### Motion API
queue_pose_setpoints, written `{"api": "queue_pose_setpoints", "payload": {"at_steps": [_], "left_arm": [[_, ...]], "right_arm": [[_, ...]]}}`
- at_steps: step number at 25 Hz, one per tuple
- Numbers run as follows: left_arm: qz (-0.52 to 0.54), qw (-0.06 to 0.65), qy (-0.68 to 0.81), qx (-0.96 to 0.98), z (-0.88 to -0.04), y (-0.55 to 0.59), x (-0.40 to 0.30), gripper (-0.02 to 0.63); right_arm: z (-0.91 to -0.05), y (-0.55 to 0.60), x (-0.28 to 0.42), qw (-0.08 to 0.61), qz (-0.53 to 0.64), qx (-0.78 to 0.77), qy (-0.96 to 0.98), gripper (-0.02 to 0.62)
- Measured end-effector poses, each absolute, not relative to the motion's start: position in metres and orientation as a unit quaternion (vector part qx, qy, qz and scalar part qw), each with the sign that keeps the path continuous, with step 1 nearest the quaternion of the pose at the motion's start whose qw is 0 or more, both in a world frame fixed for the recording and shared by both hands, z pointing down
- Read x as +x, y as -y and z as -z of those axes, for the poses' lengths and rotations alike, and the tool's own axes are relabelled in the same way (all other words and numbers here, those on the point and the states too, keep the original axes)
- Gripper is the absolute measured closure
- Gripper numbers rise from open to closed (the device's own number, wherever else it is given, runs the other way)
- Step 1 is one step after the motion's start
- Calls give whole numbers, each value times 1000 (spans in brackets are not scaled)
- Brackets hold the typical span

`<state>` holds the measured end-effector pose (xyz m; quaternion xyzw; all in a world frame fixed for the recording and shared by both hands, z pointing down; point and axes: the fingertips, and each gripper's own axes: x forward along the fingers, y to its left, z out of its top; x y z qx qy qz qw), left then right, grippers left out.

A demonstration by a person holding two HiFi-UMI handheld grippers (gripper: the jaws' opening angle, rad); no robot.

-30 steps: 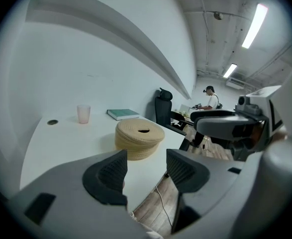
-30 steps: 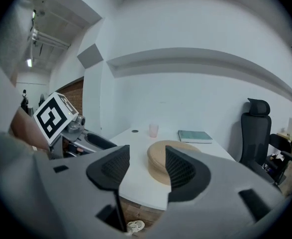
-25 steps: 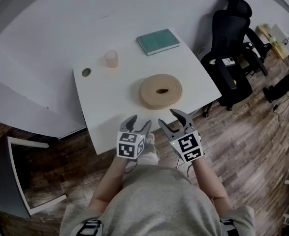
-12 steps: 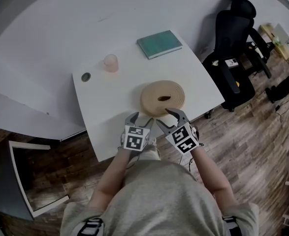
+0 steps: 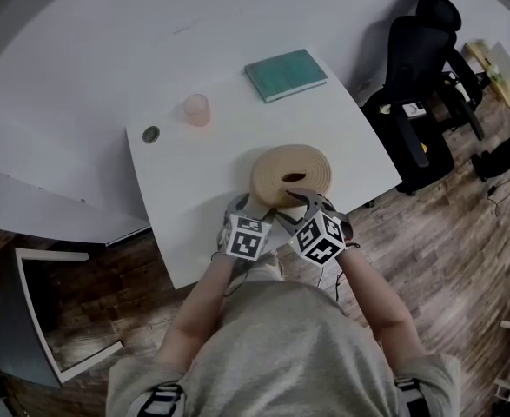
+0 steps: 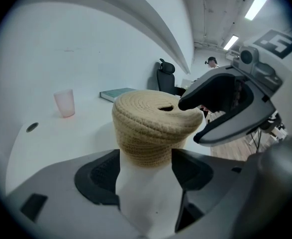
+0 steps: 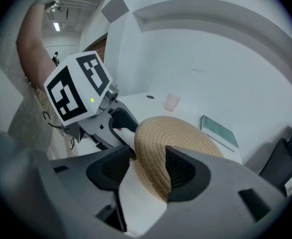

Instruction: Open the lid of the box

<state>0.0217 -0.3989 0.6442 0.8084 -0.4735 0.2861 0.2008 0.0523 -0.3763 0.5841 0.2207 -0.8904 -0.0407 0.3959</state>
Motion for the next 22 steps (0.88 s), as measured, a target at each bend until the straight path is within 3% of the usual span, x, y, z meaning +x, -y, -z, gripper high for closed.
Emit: {"api": "queue_pose_setpoints", "payload": {"at_steps": [7,22], "left_arm": [[-302,202,458,811,-647,405,23,307],[-320,192,457,807,-651,405,25,305]], "right_arm": [[-599,380,49,441,103,177,874,375],[-599,385,51,426,105,185,879,412]]}}
